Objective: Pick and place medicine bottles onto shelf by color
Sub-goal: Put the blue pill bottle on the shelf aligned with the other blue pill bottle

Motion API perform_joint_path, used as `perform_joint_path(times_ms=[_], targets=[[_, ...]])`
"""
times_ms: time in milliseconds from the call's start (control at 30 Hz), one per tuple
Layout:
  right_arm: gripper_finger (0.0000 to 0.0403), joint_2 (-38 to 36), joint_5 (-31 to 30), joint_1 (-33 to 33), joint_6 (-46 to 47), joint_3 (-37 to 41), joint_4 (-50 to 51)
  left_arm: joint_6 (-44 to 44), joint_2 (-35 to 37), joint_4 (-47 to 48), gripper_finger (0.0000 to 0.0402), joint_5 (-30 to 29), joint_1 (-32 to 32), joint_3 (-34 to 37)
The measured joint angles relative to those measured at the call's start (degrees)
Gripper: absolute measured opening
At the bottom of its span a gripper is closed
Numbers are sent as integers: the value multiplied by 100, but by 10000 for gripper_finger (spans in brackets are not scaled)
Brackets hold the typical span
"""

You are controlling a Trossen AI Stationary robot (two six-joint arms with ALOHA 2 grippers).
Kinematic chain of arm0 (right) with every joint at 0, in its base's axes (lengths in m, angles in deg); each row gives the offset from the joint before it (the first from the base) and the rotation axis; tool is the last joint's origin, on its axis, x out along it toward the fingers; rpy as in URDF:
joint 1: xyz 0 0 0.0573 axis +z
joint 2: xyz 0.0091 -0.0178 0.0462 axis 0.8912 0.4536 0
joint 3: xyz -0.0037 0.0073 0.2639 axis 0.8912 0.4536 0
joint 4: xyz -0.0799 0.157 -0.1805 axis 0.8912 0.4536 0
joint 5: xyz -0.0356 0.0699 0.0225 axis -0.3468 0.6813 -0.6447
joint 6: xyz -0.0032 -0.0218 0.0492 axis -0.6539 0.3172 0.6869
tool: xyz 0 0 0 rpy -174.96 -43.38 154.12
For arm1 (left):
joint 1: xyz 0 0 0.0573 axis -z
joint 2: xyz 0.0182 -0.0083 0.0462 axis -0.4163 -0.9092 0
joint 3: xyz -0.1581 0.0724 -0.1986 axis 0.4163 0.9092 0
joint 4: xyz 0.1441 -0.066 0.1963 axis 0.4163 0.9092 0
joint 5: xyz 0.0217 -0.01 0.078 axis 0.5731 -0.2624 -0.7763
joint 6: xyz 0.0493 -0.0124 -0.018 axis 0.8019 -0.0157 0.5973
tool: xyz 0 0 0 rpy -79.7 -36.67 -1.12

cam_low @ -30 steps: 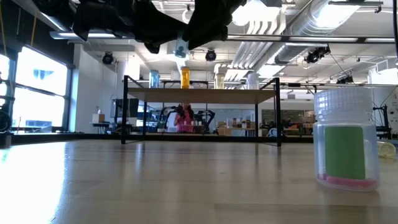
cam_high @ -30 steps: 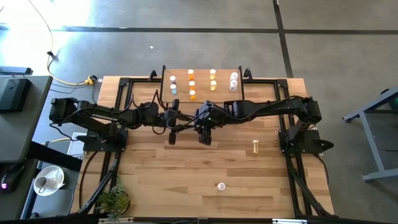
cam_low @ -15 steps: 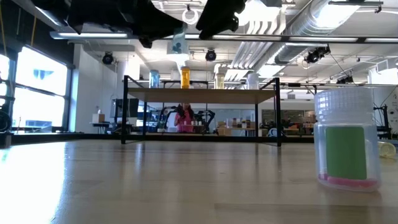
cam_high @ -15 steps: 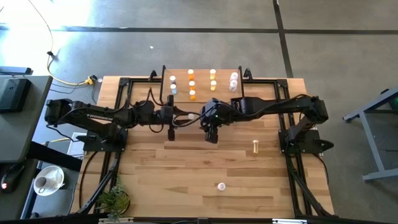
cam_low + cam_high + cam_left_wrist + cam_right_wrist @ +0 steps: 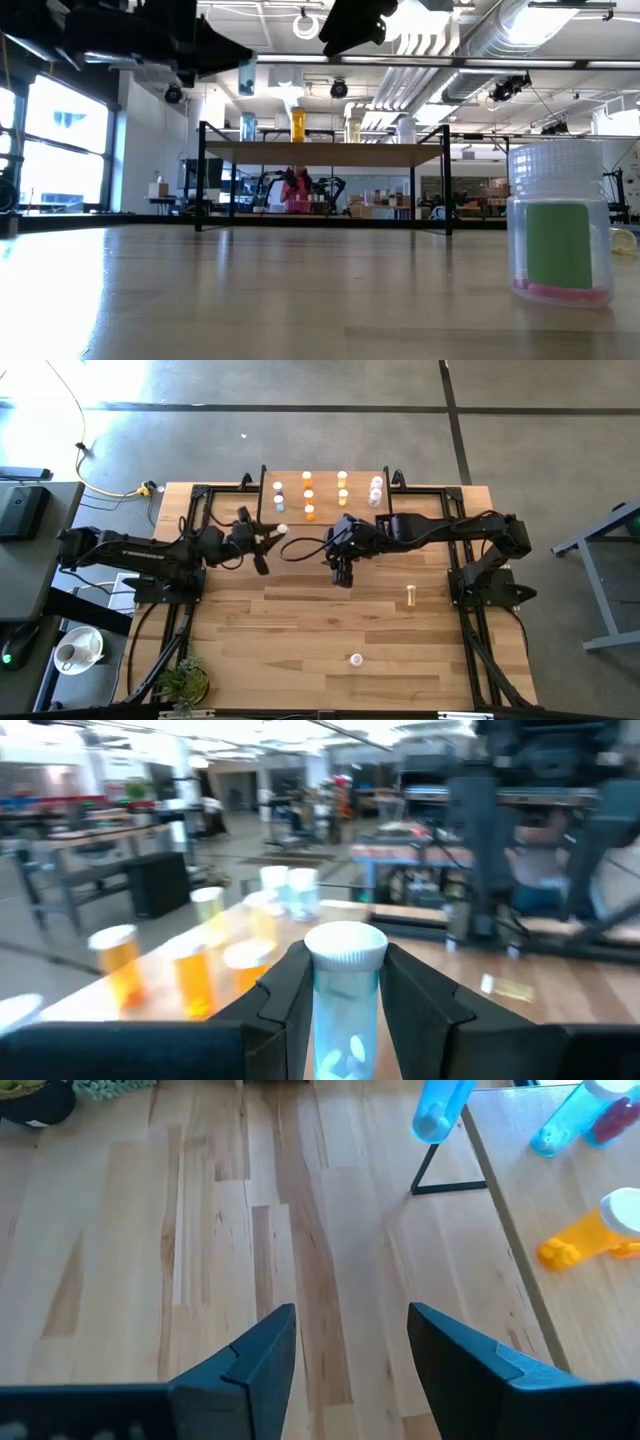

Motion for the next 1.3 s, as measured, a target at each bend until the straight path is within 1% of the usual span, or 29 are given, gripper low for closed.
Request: perform_joint_path(times_ms=[167, 267, 433, 833, 1100, 1300], targets=[[185, 0, 0, -11, 0, 0, -40, -81, -145, -683, 97, -351, -198, 328], [185, 0, 2, -11, 27, 0, -44, -122, -354, -923, 97, -587, -339, 406], [185, 0, 2, -13, 63, 0, -51, -175, -736, -1239, 97, -813, -556, 408], [185, 0, 4, -13, 63, 0, -55, -219, -1275, -1531, 97, -823, -968, 406], [185, 3, 7, -13, 63, 0, -96, -320, -1428, -1586, 97, -817, -1215, 395], [185, 4, 9, -13, 63, 0, -97, -348, -1434, -1577, 97, -749, -1236, 393]])
